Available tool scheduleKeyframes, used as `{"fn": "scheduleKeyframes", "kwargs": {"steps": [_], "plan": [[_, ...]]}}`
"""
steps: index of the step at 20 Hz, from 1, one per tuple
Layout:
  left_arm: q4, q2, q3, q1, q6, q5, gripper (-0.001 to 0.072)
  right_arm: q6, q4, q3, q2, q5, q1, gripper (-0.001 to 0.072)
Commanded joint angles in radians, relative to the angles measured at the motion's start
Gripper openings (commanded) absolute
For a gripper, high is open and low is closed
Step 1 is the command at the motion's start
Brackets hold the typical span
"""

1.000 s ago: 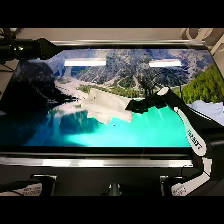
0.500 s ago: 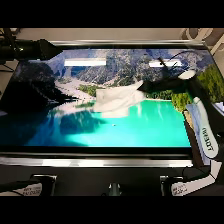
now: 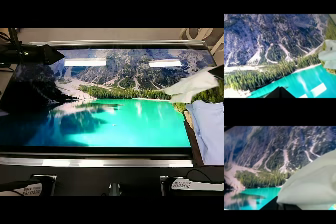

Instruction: Fold the shirts.

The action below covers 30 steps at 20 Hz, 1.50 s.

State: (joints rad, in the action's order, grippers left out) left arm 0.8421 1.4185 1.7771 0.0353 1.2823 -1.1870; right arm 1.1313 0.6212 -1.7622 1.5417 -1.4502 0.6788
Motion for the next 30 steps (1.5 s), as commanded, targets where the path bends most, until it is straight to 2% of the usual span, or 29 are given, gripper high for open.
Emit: {"fn": "scheduleKeyframes", "kwargs": {"steps": [1,4,9,11,12,16,18,26,27,29,30], "plan": [[0.0,0.0,-0.016,0.0,0.0,0.001,0.0021,0.033,0.053,-0.032,-0.029,-0.112,0.183,0.0018],[0.0,0.0,-0.016,0.0,-0.001,0.002,0.0021,0.032,0.075,-0.032,-0.07,-0.201,0.269,0.0018],[-0.001,0.0,-0.016,0.0,-0.004,0.003,0.0021,0.036,0.215,-0.032,-0.16,-0.267,0.393,0.0017],[-0.005,0.0,-0.016,0.001,-0.004,0.02,0.0021,0.008,0.42,-0.026,-0.175,-0.399,0.394,0.0018],[-0.009,0.0,-0.016,0.004,-0.004,0.032,0.0021,-0.001,0.533,-0.002,-0.189,-0.399,0.387,0.0018],[-0.023,0.0,-0.016,0.023,-0.004,0.045,0.0021,-0.006,0.773,0.168,-0.233,-0.399,0.387,0.0017],[-0.022,0.0,-0.016,0.029,-0.004,0.045,0.0022,-0.013,0.828,0.267,-0.254,-0.393,0.387,0.0018],[-0.023,0.0,-0.016,0.037,-0.003,0.045,0.0021,-0.019,0.933,0.597,-0.318,-0.207,0.388,0.0022],[-0.023,0.0,-0.016,0.037,-0.003,0.045,0.0021,-0.003,0.934,0.609,-0.318,-0.185,0.388,0.0104],[-0.023,-0.001,-0.016,0.037,0.001,0.045,0.0021,0.009,0.934,0.61,-0.318,-0.132,0.387,0.0633],[-0.023,-0.004,-0.014,0.04,0.006,0.042,0.0021,0.003,0.933,0.599,-0.318,-0.098,0.387,0.0685]]}}
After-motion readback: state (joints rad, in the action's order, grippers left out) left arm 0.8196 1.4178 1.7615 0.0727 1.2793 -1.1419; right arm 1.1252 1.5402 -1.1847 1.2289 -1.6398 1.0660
